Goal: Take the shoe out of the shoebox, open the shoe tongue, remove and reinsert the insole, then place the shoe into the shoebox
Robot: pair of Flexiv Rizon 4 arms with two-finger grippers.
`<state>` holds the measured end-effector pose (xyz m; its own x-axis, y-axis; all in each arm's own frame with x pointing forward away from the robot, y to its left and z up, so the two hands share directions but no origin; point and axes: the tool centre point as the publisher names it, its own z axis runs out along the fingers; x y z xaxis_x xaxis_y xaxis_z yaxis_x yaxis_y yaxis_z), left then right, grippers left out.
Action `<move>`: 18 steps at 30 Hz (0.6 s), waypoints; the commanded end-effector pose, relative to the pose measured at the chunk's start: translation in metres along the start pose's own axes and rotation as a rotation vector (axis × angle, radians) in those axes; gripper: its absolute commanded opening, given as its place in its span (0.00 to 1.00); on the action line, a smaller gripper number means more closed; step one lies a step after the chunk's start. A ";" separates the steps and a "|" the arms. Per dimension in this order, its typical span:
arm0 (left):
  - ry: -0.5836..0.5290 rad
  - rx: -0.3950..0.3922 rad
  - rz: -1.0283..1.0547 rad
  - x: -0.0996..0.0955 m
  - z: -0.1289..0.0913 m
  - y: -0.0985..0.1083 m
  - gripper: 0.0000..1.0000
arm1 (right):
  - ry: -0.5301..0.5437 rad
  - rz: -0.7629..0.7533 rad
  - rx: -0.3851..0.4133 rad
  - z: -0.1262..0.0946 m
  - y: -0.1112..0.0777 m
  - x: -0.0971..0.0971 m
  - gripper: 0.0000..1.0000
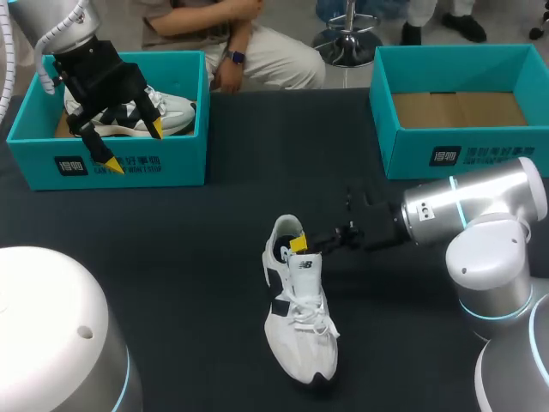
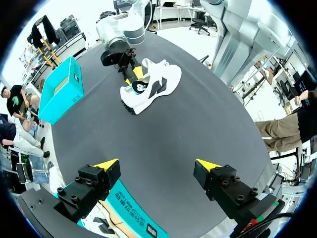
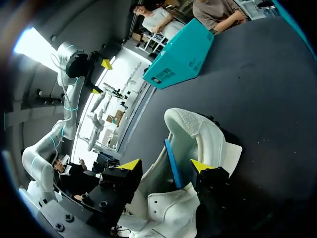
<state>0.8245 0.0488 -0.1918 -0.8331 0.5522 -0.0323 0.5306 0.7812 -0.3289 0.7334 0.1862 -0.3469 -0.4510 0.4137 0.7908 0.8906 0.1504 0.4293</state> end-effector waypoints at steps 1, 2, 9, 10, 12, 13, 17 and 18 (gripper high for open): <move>0.003 -0.002 0.000 -0.001 0.000 0.000 1.00 | -0.017 -0.006 0.013 -0.003 0.007 0.004 0.66; 0.003 -0.002 0.000 -0.001 0.000 0.000 1.00 | -0.017 -0.008 0.013 -0.003 0.008 0.005 0.62; 0.003 -0.002 0.000 -0.001 0.000 0.000 1.00 | -0.044 -0.043 -0.002 -0.011 0.019 0.011 0.58; 0.003 -0.002 0.000 -0.001 0.000 0.000 1.00 | -0.048 -0.048 -0.006 -0.012 0.021 0.012 0.59; 0.003 -0.002 0.000 -0.001 0.000 0.000 1.00 | -0.058 -0.057 -0.006 -0.015 0.025 0.014 0.61; 0.003 -0.002 0.000 -0.001 0.000 0.000 1.00 | -0.063 -0.061 -0.008 -0.016 0.026 0.015 0.63; 0.003 -0.002 0.000 -0.001 0.000 0.000 1.00 | -0.098 -0.077 -0.031 -0.024 0.033 0.022 0.69; 0.003 -0.002 0.000 -0.001 0.000 0.000 1.00 | -0.114 -0.075 -0.032 -0.026 0.035 0.024 0.73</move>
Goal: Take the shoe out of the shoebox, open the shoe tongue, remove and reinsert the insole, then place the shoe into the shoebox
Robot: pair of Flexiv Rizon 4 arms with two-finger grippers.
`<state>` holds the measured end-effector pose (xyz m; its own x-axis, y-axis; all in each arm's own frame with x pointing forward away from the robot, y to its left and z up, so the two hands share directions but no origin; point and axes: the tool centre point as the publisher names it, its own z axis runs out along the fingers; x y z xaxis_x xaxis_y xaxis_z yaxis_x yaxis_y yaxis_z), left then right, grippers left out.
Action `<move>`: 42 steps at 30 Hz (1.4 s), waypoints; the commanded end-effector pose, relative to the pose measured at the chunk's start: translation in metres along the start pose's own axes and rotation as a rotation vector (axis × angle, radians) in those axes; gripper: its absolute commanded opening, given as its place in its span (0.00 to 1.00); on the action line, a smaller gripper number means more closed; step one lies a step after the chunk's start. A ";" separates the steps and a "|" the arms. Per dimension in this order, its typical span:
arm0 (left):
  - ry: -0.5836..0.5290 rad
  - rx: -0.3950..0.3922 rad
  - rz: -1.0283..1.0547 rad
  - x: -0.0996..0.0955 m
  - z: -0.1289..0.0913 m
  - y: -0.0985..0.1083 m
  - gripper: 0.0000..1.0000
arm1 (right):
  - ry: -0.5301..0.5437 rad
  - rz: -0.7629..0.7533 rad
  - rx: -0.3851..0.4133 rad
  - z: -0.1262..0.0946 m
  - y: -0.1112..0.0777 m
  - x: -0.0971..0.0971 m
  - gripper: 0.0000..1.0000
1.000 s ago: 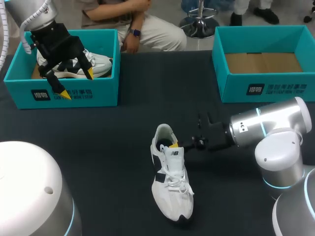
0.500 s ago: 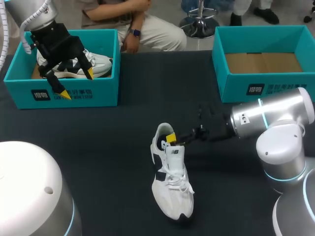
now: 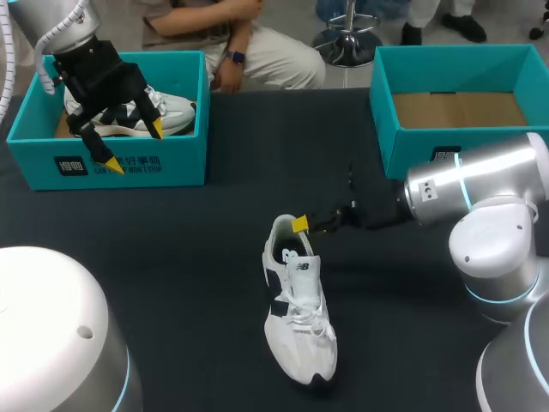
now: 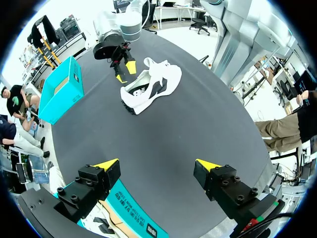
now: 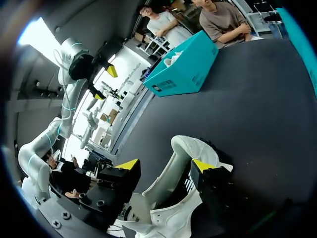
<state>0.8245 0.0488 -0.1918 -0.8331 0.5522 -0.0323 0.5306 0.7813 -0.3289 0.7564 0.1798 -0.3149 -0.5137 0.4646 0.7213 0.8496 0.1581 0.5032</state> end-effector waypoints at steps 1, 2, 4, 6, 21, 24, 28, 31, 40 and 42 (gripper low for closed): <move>0.003 -0.002 0.000 -0.001 0.000 0.000 1.00 | -0.054 0.003 0.000 -0.010 0.005 0.013 0.72; 0.003 -0.002 0.000 -0.001 0.000 0.000 1.00 | -0.085 0.024 0.009 -0.011 0.006 0.015 0.74; 0.003 -0.002 0.000 -0.001 0.000 0.000 1.00 | -0.135 0.045 0.029 -0.013 0.008 0.018 0.75; 0.003 -0.002 0.000 -0.001 0.000 0.000 1.00 | -0.222 0.091 0.068 -0.013 0.009 0.020 0.84; 0.003 -0.002 0.000 -0.001 0.000 0.000 1.00 | -0.638 0.285 0.169 -0.017 0.012 0.036 1.00; 0.003 -0.002 0.000 -0.001 0.000 0.000 1.00 | -0.689 0.298 0.193 -0.018 0.009 0.037 1.00; 0.003 -0.002 0.000 -0.001 0.000 0.000 1.00 | -0.717 0.319 0.215 -0.017 0.007 0.040 1.00; 0.003 -0.002 0.000 -0.001 0.000 0.000 1.00 | -0.708 0.313 0.218 -0.016 0.007 0.041 1.00; 0.003 -0.002 0.000 -0.001 0.000 0.000 1.00 | -0.708 0.313 0.218 -0.016 0.007 0.041 1.00; 0.003 -0.002 0.000 -0.001 0.000 0.000 1.00 | -0.708 0.313 0.218 -0.016 0.007 0.041 1.00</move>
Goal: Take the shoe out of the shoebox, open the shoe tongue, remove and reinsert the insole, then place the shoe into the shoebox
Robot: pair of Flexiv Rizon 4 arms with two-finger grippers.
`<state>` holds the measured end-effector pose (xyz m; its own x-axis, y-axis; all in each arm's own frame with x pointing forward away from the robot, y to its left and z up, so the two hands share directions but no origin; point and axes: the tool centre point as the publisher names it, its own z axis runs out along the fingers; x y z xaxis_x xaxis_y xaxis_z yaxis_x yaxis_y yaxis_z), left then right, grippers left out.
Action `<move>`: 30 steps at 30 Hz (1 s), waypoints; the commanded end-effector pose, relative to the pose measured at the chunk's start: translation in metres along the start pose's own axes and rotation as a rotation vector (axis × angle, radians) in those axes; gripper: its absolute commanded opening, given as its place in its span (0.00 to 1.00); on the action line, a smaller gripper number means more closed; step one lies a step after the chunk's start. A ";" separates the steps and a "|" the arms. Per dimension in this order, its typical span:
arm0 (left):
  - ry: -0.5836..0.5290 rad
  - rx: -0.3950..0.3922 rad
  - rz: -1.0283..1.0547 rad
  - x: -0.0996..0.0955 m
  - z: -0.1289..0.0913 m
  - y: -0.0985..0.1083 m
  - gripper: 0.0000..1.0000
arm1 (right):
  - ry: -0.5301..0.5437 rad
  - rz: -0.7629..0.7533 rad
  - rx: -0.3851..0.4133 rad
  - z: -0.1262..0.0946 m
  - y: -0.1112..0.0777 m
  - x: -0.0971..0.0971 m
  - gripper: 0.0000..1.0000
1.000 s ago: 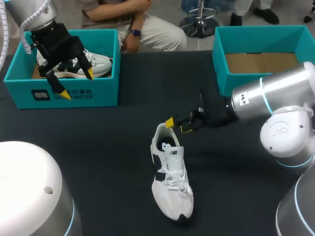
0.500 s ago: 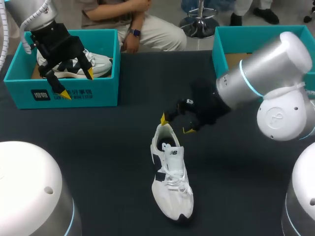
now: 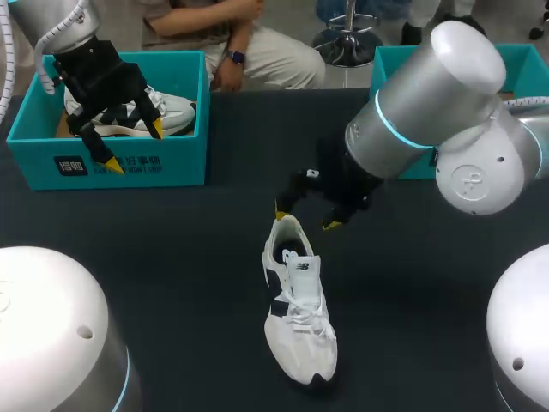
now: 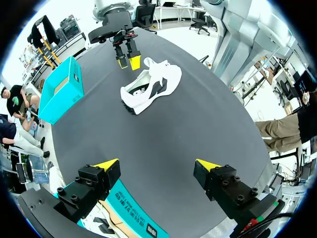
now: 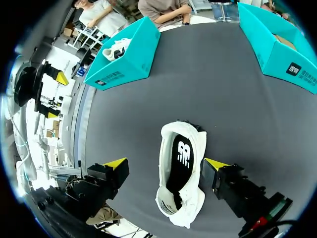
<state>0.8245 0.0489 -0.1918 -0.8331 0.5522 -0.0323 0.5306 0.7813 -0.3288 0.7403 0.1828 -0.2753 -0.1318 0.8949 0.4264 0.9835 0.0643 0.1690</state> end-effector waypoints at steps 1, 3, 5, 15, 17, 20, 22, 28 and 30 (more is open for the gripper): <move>0.003 -0.002 0.000 -0.001 0.000 0.000 1.00 | -0.135 0.002 -0.003 0.000 0.000 0.003 1.00; 0.003 -0.002 0.000 -0.001 0.000 0.000 1.00 | -0.155 -0.003 0.001 -0.002 0.002 0.006 1.00; 0.003 -0.002 0.000 -0.001 0.000 0.000 1.00 | -0.225 -0.001 0.041 -0.002 0.005 0.010 1.00; 0.003 -0.002 0.000 -0.001 0.000 0.000 1.00 | -0.327 0.019 0.075 0.005 0.004 0.018 0.28; 0.003 -0.002 0.000 -0.001 0.000 0.000 1.00 | -0.344 0.021 0.081 0.006 0.002 0.018 0.00; 0.003 -0.002 0.000 -0.001 0.000 0.000 1.00 | -0.366 0.026 0.091 0.009 0.001 0.016 0.00; 0.003 -0.002 0.000 -0.001 0.000 0.000 1.00 | -0.376 0.032 0.091 0.010 0.000 0.015 0.00; 0.003 -0.002 0.000 -0.001 0.000 0.000 1.00 | -0.401 0.026 0.106 0.018 -0.002 0.013 0.00; 0.003 -0.002 0.000 -0.001 0.000 0.000 1.00 | -0.404 0.024 0.110 0.021 -0.003 0.012 0.00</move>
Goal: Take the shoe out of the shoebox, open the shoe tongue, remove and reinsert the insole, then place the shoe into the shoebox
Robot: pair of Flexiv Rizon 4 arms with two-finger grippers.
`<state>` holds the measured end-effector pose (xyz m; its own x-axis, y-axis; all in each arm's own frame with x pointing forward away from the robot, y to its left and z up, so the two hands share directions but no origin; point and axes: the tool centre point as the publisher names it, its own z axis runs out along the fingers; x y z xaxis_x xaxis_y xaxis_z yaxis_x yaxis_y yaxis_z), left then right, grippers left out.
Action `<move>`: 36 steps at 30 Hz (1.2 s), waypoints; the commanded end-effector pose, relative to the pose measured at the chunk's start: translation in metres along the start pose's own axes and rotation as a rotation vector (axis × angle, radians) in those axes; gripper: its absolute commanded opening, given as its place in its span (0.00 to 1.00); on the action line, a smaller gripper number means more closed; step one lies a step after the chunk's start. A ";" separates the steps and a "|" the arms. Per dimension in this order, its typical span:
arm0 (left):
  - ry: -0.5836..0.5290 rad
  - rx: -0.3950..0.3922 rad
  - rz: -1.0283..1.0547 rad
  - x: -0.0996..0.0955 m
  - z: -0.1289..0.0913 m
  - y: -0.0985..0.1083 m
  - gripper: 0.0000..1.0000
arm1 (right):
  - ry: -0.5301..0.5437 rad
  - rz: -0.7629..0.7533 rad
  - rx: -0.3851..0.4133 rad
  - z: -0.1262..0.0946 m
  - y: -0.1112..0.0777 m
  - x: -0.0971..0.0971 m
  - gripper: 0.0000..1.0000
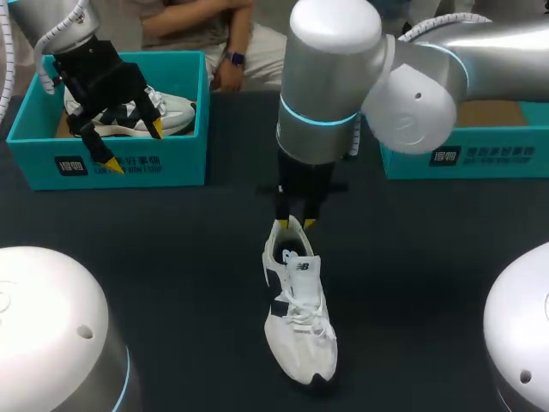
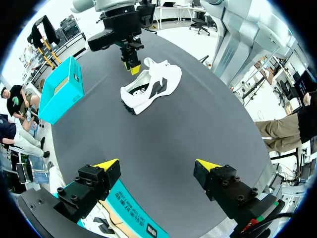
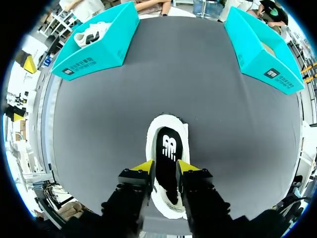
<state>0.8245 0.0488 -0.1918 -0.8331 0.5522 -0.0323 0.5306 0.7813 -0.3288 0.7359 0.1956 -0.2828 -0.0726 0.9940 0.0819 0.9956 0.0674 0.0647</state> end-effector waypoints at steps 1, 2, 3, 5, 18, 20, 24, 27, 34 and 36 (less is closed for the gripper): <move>0.003 -0.002 0.000 -0.001 0.000 0.000 1.00 | -0.046 -0.003 0.011 0.009 0.002 0.006 0.00; 0.003 -0.002 0.000 -0.001 0.000 0.000 1.00 | -0.048 -0.006 0.011 0.011 0.002 0.006 0.00; 0.003 -0.002 0.000 -0.001 0.000 0.000 1.00 | -0.050 -0.006 0.013 0.013 0.001 0.006 0.00; 0.003 -0.002 0.000 -0.001 0.000 0.000 1.00 | -0.052 -0.008 0.015 0.014 0.001 0.005 0.00; 0.003 -0.002 0.000 -0.001 0.000 0.000 1.00 | -0.058 -0.024 0.035 0.036 0.001 0.002 0.00; 0.003 -0.002 0.000 -0.001 0.000 0.000 1.00 | -0.059 -0.024 0.046 0.044 0.000 0.000 0.00; 0.003 -0.002 0.000 -0.001 0.000 0.000 1.00 | -0.052 -0.018 0.058 0.064 -0.003 -0.003 0.00; 0.003 -0.002 0.000 -0.001 0.000 0.000 1.00 | -0.042 -0.013 0.061 0.074 -0.005 -0.004 0.00; 0.003 -0.002 0.000 -0.001 0.000 0.000 1.00 | -0.056 -0.016 0.070 0.093 -0.009 -0.003 0.00; 0.003 -0.002 0.000 -0.001 0.000 0.000 1.00 | -0.064 -0.021 0.072 0.096 -0.011 -0.002 0.00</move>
<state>0.8245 0.0489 -0.1918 -0.8331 0.5522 -0.0323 0.5305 0.7813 -0.3288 0.7310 0.1949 -0.3712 -0.0898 0.9957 0.0250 0.9959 0.0899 -0.0033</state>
